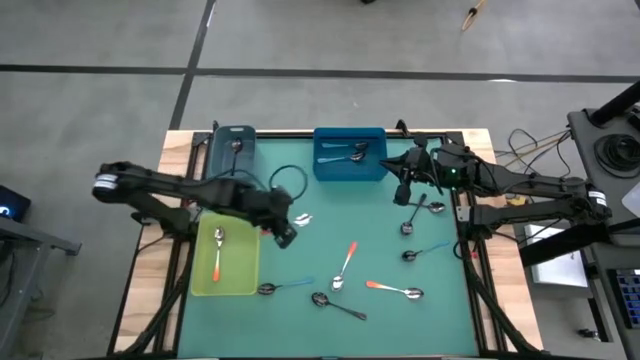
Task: Sort silverware by color (type)
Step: Put the orange spoon into the yellow bin
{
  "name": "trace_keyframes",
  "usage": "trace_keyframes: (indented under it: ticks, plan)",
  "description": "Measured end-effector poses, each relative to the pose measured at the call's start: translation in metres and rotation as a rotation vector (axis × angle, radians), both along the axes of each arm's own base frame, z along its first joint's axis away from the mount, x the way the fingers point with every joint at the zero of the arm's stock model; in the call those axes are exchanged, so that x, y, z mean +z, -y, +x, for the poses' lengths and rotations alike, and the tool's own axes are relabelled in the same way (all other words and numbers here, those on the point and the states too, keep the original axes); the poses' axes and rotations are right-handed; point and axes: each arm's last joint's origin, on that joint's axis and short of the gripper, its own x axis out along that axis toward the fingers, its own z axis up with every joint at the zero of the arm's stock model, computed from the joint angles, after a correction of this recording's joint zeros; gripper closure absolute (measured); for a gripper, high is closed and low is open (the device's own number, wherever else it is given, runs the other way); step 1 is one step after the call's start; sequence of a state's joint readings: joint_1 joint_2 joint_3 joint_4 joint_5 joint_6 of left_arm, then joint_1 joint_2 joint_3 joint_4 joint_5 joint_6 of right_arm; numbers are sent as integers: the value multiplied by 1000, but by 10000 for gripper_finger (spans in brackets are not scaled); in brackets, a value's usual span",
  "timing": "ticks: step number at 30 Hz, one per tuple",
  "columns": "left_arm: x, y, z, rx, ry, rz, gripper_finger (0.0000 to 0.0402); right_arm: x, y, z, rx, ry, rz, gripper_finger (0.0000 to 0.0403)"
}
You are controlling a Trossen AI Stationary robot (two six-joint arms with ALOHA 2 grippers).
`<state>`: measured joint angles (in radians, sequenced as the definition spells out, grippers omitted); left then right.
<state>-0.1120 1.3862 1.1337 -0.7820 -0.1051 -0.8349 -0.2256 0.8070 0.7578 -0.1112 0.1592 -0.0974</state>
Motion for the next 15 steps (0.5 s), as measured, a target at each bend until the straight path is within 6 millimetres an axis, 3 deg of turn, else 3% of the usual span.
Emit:
trace_keyframes:
  ticks: [8,15]
  plan:
    - [9,41,-56,266,-132,43,401,2,1,1,0,16,-24,390]
    - [-1,75,-85,353,-213,97,401,5,1,1,7,38,-60,390]
